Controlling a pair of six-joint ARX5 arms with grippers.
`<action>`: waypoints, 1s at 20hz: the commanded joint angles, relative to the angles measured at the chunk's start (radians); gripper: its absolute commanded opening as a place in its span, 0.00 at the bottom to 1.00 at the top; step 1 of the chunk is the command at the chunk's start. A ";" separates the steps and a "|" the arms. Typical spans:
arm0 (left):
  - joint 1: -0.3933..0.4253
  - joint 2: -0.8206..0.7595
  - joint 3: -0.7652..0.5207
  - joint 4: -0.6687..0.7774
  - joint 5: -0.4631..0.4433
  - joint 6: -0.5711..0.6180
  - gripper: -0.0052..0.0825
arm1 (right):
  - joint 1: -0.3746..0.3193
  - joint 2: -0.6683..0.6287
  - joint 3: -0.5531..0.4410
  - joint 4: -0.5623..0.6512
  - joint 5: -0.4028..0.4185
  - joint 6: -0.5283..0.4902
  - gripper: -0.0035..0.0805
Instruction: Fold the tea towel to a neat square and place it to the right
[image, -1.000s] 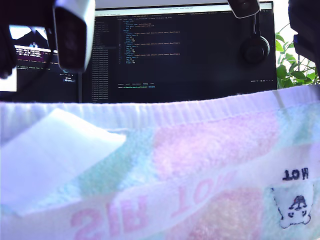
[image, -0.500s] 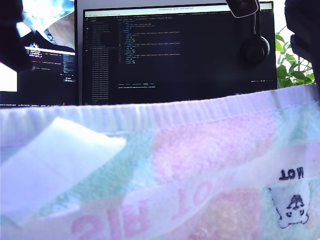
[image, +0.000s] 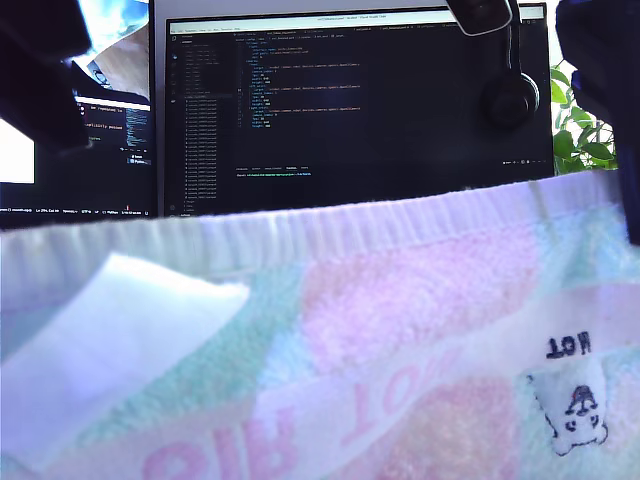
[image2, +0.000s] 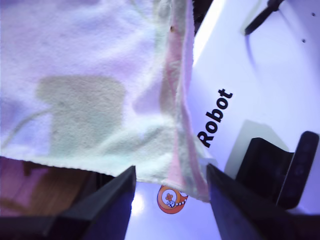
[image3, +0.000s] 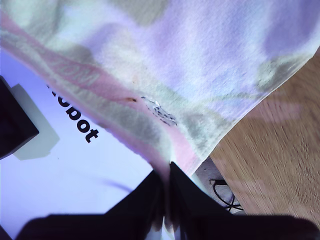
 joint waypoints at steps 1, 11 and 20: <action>-0.040 0.031 0.002 0.009 -0.056 -0.033 0.52 | 0.003 0.000 -0.017 0.002 -0.003 0.004 0.03; -0.150 0.096 0.000 0.058 -0.137 -0.119 0.52 | 0.003 0.000 -0.017 0.019 -0.003 0.005 0.03; -0.203 0.163 -0.035 0.097 -0.181 -0.183 0.52 | 0.003 0.000 -0.017 0.029 -0.003 0.005 0.03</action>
